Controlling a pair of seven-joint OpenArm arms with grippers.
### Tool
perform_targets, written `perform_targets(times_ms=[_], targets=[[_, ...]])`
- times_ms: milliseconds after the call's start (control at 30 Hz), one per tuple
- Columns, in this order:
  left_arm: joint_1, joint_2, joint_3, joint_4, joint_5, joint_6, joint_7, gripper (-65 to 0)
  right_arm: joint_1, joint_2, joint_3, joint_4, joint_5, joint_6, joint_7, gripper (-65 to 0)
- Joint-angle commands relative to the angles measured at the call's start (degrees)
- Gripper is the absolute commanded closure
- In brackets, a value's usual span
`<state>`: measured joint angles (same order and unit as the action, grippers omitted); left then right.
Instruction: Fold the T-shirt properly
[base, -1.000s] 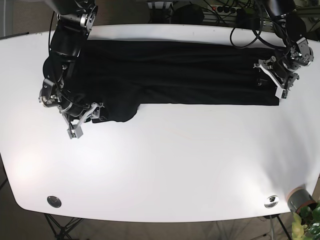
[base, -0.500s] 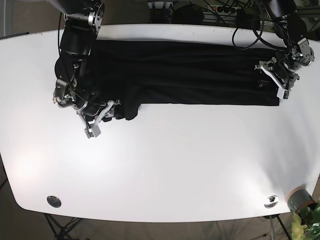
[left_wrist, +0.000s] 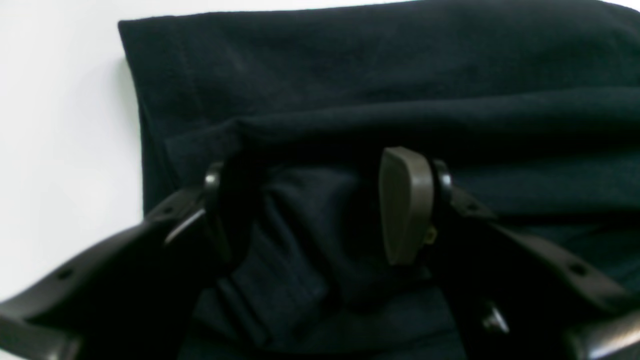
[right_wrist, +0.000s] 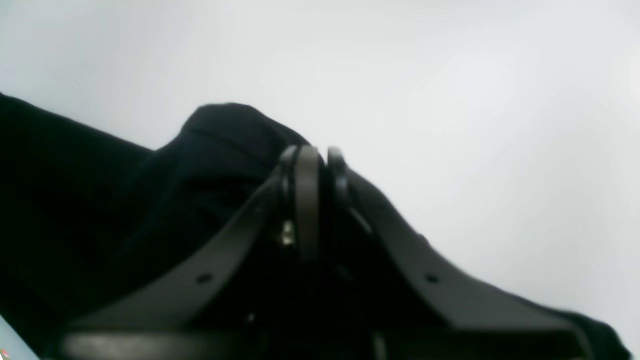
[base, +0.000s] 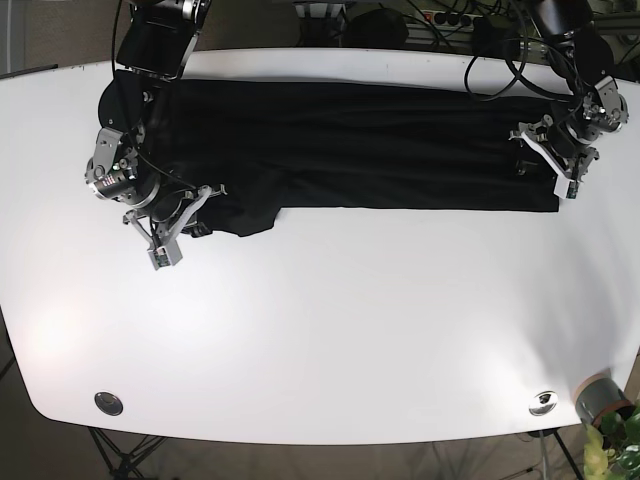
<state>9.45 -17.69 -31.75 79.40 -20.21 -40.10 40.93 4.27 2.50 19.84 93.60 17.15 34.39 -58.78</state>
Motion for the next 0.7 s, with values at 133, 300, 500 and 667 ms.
perform_targets(times_ms=[133, 300, 500, 667], targets=[[0.09, -0.55, -0.03, 0.12, 0.91, 0.10, 1.67, -35.1, -2.82, -0.70, 4.03, 14.22, 1.27, 0.20, -4.91, -2.1], [-0.09, -0.64, 0.93, -0.67, 0.91, 0.10, 1.67, -35.1, -6.60, -1.23, 4.82, 20.64, 1.18, 0.11, -6.23, -2.1], [-1.32, -0.72, 2.60, -1.11, 0.91, 0.10, 1.67, -35.1, -11.00, -1.40, 9.48, 21.78, 3.64, 0.29, -8.07, -2.1], [-1.50, -0.81, 2.69, -1.11, 0.91, 0.10, 1.67, -35.1, -14.25, -1.05, 14.67, 21.61, 8.92, -0.15, -8.07, -2.1]])
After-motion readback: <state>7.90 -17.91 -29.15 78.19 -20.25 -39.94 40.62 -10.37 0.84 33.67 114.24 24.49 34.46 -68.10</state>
